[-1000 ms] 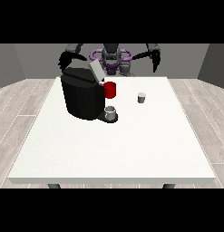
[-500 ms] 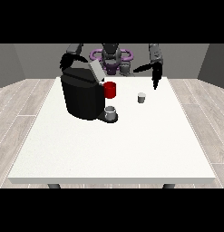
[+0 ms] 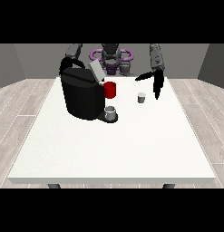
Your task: Insert the coffee pod into the coffee machine and close the lid
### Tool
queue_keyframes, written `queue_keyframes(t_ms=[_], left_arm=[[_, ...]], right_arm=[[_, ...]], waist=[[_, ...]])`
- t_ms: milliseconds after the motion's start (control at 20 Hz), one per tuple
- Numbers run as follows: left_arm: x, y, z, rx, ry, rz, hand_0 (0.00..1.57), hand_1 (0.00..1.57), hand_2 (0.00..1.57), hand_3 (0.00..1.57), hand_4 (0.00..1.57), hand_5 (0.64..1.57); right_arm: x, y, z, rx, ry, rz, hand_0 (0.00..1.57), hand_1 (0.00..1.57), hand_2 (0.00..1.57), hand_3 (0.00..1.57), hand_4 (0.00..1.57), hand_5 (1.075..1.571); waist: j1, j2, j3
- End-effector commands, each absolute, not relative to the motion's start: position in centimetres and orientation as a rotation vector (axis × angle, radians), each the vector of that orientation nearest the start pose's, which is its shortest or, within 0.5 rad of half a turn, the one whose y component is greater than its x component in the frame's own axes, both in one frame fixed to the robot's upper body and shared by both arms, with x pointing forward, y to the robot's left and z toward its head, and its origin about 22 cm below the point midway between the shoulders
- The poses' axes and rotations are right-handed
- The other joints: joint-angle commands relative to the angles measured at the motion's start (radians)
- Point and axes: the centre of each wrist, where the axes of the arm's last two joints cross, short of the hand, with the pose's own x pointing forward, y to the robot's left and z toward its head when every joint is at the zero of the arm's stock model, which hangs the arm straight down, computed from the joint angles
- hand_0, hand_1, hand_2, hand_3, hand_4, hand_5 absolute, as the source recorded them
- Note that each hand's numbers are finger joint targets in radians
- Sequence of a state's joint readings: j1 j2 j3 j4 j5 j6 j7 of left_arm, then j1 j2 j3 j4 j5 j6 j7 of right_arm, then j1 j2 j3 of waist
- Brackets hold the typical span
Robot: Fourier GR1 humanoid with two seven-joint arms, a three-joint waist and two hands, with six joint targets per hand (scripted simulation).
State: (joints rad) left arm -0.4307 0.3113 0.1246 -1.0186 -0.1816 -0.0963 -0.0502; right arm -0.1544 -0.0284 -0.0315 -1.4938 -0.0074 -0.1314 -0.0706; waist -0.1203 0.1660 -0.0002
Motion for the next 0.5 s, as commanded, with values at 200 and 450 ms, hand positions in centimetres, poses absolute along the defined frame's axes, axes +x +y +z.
queue_keyframes(t_ms=[200,450], left_arm=[[35.3,28.4,-0.3,0.355,-1.371,-0.504,0.0,0.0,0.37,0.0,0.0,1.571],[33.8,31.7,-2.8,0.393,-1.286,-0.516,0.65,0.65,0.72,0.35,0.0,1.571]], right_arm=[[29.5,-20.7,2.2,-0.133,-1.647,-0.042,0.0,0.0,0.0,0.0,0.42,1.571],[28.9,-22.0,1.9,-0.149,-1.613,-0.05,0.0,0.0,0.0,0.0,0.36,1.571]], waist=[[0.008,-0.007,-0.0001],[0.01,-0.039,-0.0001]])
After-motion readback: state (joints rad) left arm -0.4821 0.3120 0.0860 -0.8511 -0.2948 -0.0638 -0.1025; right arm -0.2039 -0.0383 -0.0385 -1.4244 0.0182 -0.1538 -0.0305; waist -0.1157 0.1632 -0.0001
